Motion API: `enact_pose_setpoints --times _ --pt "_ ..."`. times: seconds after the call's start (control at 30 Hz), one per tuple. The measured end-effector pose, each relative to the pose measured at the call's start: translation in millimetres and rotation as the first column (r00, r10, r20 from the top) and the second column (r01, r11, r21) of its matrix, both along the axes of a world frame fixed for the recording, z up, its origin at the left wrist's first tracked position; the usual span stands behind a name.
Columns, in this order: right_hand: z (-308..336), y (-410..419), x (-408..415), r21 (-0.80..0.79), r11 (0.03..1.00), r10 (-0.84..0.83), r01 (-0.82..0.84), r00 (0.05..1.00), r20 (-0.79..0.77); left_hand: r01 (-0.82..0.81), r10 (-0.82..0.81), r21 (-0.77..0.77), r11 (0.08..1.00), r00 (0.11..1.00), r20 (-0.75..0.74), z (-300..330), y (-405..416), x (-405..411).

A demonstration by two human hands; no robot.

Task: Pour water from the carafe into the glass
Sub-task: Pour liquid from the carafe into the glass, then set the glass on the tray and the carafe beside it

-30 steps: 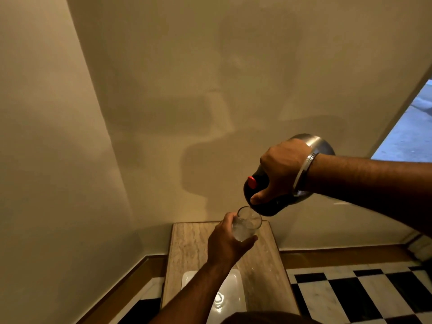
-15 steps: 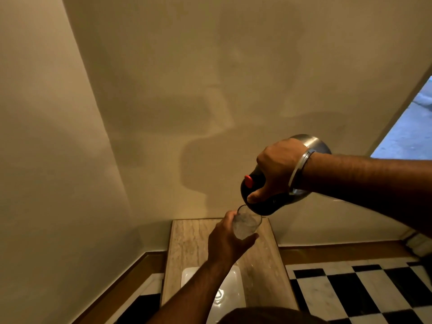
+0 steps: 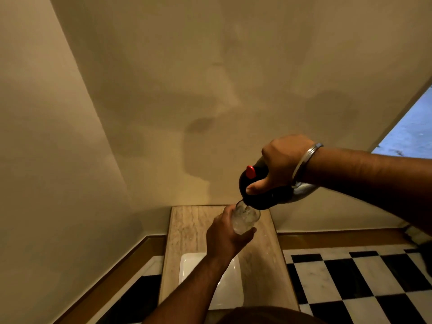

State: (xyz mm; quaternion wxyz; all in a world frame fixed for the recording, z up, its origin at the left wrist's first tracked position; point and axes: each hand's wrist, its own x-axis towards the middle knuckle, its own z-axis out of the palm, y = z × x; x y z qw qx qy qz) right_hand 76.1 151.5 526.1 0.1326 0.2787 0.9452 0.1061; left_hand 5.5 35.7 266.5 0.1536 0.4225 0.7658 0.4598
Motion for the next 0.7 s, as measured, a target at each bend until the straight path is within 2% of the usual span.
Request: enact_pose_setpoints --times 0.17,0.37,0.43,0.57,0.7 --pt "-29 34 12 -0.238 0.963 -0.155 0.129 0.983 -0.093 -0.058 0.058 -0.032 0.998 0.998 -0.002 -16 7 2" --pt "-79 76 45 -0.53 0.809 -0.381 0.255 0.914 -0.141 -0.161 0.158 -0.133 0.978 0.987 -0.031 -37 14 12" --pt "-104 85 61 -0.605 0.74 -0.479 0.294 0.862 -0.166 -0.183 0.183 -0.162 0.97 0.983 -0.013 -43 14 16" --pt "-157 93 92 -0.796 0.527 -0.655 0.297 0.739 -0.158 -0.213 0.222 -0.225 0.951 0.975 0.016 -57 21 29" --pt "-199 85 117 -0.906 0.328 -0.831 0.267 0.538 -0.142 -0.198 0.224 -0.251 0.947 0.971 0.079 -70 23 37"
